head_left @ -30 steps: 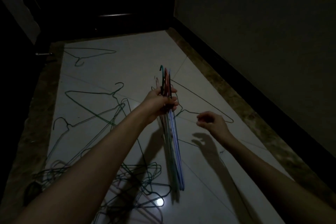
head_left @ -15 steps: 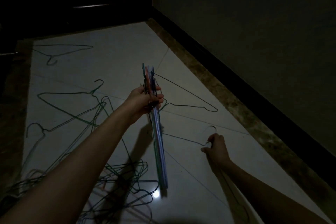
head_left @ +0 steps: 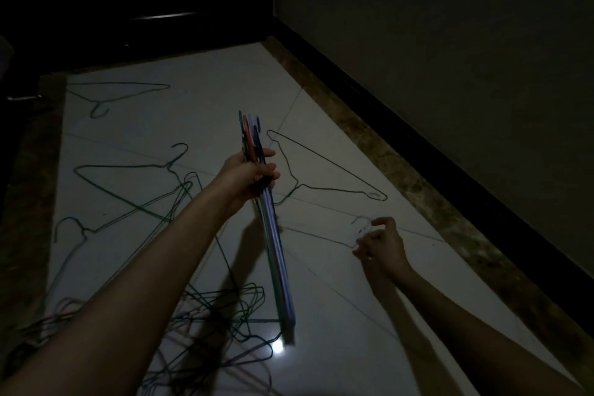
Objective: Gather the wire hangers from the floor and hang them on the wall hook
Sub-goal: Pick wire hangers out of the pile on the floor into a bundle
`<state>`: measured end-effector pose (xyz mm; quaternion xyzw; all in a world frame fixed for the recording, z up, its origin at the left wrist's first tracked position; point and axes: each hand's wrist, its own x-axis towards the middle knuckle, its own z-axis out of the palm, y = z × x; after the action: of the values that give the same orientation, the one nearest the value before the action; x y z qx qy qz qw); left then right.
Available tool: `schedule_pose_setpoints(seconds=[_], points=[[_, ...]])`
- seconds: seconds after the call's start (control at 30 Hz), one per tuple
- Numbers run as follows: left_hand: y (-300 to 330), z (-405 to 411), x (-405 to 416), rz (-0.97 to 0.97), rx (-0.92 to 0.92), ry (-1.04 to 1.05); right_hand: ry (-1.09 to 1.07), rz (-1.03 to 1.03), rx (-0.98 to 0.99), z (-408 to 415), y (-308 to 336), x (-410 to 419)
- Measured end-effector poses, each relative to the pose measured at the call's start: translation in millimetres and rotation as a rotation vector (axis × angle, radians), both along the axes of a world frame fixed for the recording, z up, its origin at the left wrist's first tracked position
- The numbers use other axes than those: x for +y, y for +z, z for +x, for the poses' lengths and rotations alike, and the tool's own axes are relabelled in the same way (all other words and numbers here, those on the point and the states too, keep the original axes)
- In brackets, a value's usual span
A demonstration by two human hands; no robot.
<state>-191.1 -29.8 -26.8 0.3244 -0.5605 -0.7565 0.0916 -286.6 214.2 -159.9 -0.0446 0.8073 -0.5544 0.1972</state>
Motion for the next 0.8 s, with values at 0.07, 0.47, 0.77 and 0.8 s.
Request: schedule_pose_setpoints(seconds=[0.07, 0.47, 0.77, 0.8], points=[[3.2, 1.6, -3.2, 0.019, 0.007, 0.017, 0.072, -0.001, 0.041, -7.5, 17.7, -10.7], [27.2, 18.9, -19.9, 0.053, 0.085, 0.085, 0.368, 0.000, 0.136, -22.3, 114.3, -79.6], [41.0, 37.3, -31.1, 0.008, 0.065, 0.129, 0.464, -0.112, 0.115, 9.4, 165.3, -118.7], [42.5, 39.5, -31.9, 0.001, 0.061, 0.134, 0.452, -0.134, 0.110, 14.3, 168.4, -125.6]])
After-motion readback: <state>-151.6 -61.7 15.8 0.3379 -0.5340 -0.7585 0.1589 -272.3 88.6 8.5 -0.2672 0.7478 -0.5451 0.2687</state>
